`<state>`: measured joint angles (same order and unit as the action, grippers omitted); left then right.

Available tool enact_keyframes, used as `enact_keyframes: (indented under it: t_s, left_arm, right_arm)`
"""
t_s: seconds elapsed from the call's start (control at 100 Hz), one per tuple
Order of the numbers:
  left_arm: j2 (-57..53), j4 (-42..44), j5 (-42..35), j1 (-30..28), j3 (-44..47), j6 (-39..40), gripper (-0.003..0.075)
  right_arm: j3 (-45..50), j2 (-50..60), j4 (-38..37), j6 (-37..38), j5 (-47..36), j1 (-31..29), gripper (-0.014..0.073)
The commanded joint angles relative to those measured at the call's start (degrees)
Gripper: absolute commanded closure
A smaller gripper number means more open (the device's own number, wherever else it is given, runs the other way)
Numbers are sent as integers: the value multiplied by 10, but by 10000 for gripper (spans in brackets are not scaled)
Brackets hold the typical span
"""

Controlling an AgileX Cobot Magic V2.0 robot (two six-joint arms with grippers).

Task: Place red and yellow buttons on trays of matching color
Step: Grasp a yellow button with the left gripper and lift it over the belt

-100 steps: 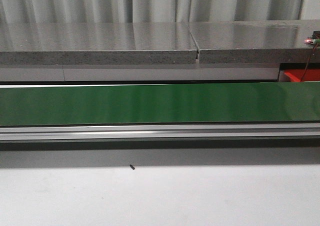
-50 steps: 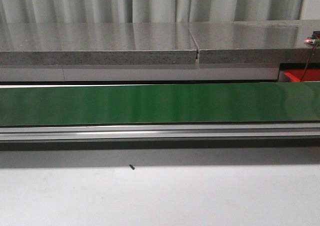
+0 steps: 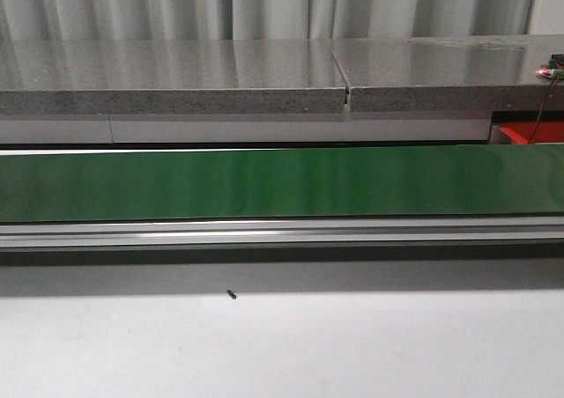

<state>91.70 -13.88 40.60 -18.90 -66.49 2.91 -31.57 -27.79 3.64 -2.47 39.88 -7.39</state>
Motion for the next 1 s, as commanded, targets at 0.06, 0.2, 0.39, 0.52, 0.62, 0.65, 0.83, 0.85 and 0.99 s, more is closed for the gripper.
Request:
enact_keyframes:
  t_s: [0.06, 0.2, 0.39, 0.52, 0.62, 0.65, 0.83, 0.85, 0.99]
  left_arm:
    - [-26, -7, -34, 4, -4, -10, 552]
    - [-26, -18, -32, 4, -4, -15, 545]
    - [-26, -18, -28, 4, -4, -29, 332]
    - [-26, -20, -28, 4, -4, -29, 206]
    - [-26, -23, -28, 4, -4, -29, 200]
    - [-27, -23, -28, 4, -4, -29, 200]
    - [-59, -48, -39, 4, -4, -33, 200]
    - [-64, -53, -41, 4, -4, -36, 200]
    - [-86, -77, -44, 4, -10, -40, 200]
  right_arm:
    - [-14, -1, 3, -4, -36, 1, 661]
    - [-14, -1, 3, -4, -36, 1, 661]
    - [-14, -1, 3, -4, -36, 1, 661]
    - [-14, -1, 3, -4, -36, 1, 661]
    - [-14, -1, 3, -4, -36, 1, 661]
    - [-14, -1, 3, -4, -36, 1, 661]
    - [-14, -1, 3, -4, -36, 1, 661]
    - [-14, -1, 3, -4, -36, 1, 661]
    - [-14, -1, 3, -4, -36, 1, 661]
